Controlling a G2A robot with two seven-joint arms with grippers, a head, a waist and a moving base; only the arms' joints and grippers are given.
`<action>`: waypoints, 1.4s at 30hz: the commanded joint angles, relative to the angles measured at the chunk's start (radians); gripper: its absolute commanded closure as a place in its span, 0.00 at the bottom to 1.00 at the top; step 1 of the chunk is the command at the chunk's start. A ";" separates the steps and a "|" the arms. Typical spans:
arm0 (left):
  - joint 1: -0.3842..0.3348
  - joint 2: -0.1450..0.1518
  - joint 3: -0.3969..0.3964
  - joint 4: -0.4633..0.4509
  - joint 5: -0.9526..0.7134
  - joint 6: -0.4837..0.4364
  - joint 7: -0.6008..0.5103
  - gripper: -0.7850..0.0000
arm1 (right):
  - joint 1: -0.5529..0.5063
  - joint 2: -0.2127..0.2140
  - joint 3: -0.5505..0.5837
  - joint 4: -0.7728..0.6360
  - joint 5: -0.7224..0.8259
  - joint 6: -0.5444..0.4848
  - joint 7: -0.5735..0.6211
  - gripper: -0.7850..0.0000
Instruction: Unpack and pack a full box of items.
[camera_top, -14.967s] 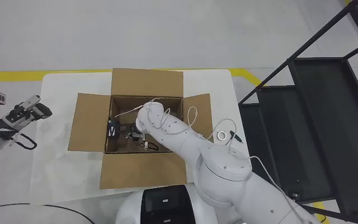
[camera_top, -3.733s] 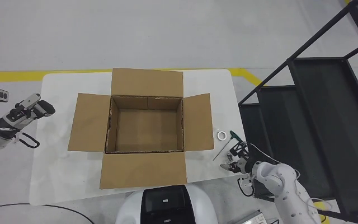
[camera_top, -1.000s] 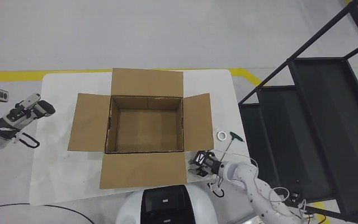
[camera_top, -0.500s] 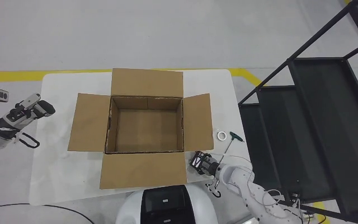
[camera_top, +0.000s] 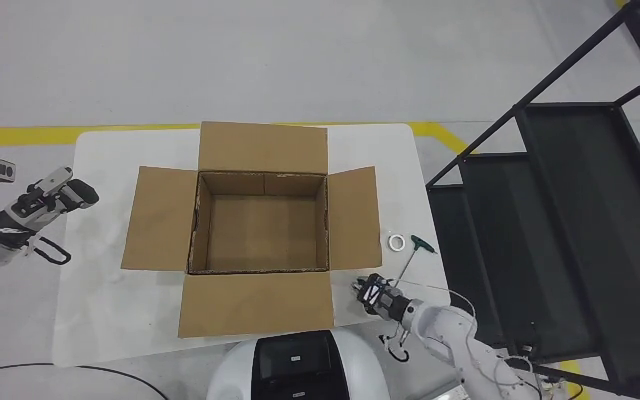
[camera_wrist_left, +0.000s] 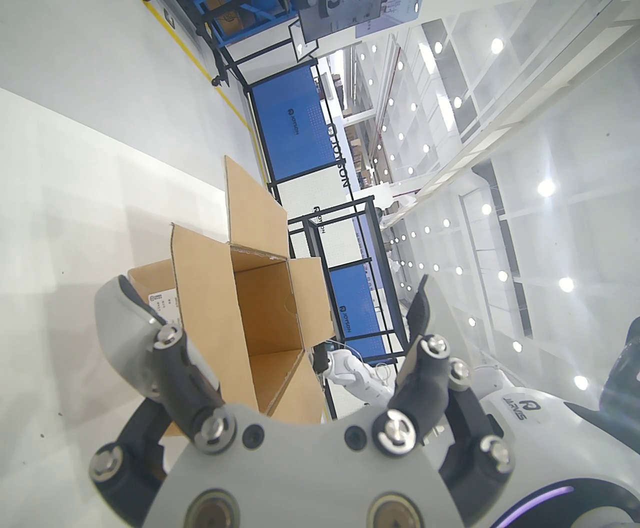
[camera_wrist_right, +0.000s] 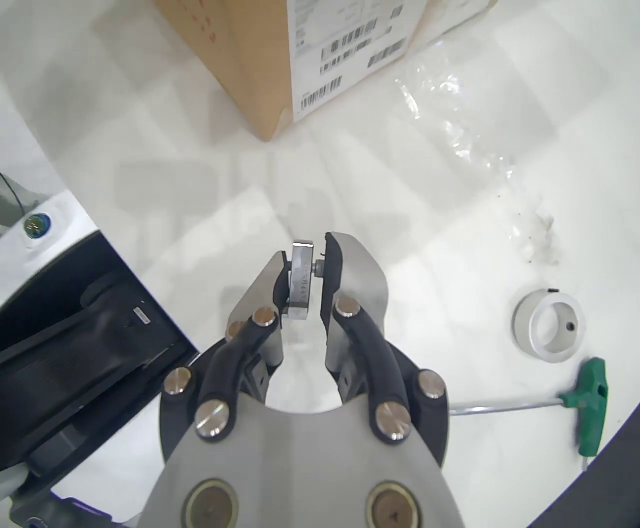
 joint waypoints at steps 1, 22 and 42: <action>0.000 0.000 0.000 0.000 0.000 0.000 0.000 0.00 | -0.046 0.010 0.068 -0.022 0.065 -0.061 -0.027 1.00; 0.000 0.000 0.000 0.000 0.000 0.000 0.000 0.00 | -0.206 0.057 0.452 -0.407 0.495 -0.320 -0.075 1.00; 0.000 0.000 0.000 0.000 0.000 0.000 0.000 0.00 | 0.535 -0.006 -0.263 -0.181 0.600 0.068 0.604 1.00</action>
